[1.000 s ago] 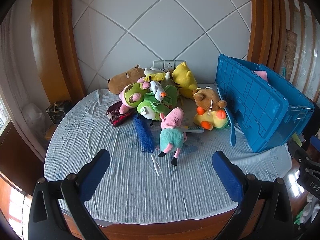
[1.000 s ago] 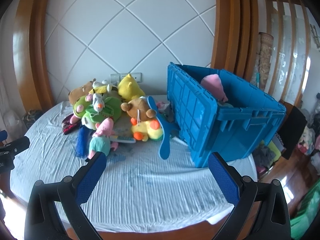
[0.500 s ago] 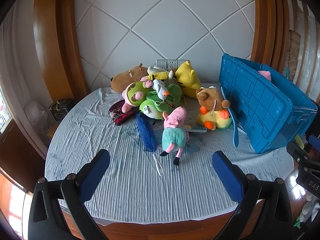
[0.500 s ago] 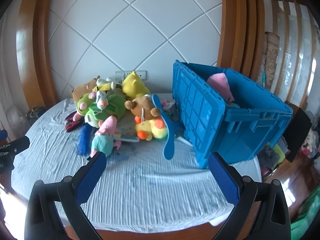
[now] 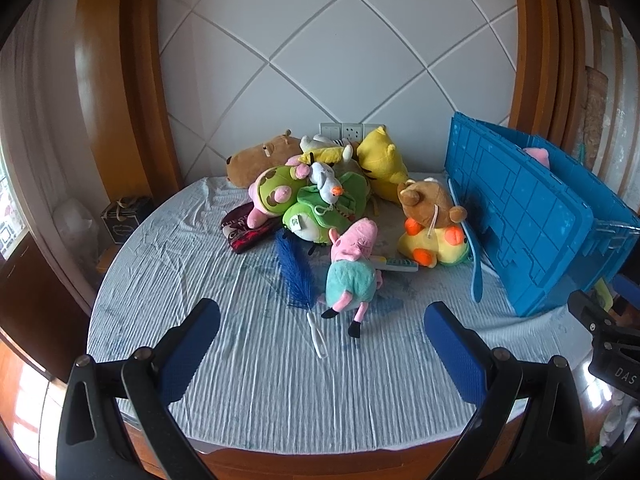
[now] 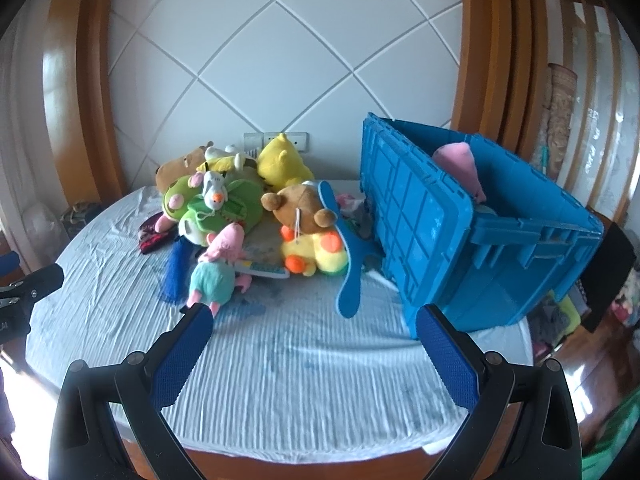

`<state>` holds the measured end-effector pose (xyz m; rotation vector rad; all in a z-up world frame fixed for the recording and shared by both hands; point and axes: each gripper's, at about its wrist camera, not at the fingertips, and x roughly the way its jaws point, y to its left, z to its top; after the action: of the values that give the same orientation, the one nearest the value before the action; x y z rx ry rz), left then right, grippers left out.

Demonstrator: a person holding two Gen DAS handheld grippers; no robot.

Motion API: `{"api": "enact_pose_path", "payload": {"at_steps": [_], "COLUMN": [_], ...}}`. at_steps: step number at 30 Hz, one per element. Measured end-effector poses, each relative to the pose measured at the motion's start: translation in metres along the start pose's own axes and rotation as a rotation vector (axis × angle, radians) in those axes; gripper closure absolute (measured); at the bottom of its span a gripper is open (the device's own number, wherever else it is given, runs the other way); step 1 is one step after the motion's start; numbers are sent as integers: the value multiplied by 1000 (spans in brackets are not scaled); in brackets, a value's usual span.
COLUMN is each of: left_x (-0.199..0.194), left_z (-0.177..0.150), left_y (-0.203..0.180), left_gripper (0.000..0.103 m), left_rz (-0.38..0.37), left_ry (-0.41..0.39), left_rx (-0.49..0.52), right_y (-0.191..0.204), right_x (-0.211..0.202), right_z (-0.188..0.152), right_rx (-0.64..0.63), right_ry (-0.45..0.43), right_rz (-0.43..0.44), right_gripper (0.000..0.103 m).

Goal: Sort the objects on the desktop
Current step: 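Lower the left tool onto the pink pig plush and close it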

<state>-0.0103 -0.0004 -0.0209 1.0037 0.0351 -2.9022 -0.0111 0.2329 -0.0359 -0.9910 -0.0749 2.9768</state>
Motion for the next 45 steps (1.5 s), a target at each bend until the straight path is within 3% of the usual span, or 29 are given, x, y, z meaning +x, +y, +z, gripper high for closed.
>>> {"api": "enact_pose_path", "payload": {"at_steps": [11, 25, 33, 45], "left_x": [38, 146, 209, 301], "left_z": [-4, 25, 36, 24], "left_y": [7, 53, 40, -30], "left_gripper": [0, 0, 0, 0], "left_rz": [69, 37, -15, -5], "left_ry": [82, 185, 266, 406], "left_rx": [-15, -2, 45, 11], "right_y": [14, 61, 66, 41], "right_x": [50, 136, 198, 296], "right_z": [-1, 26, 27, 26], "right_rx": [-42, -36, 8, -81], "right_ry": [67, 141, 240, 356], "right_rz": [142, 91, 54, 120], "right_gripper": [0, 1, 29, 38]}}
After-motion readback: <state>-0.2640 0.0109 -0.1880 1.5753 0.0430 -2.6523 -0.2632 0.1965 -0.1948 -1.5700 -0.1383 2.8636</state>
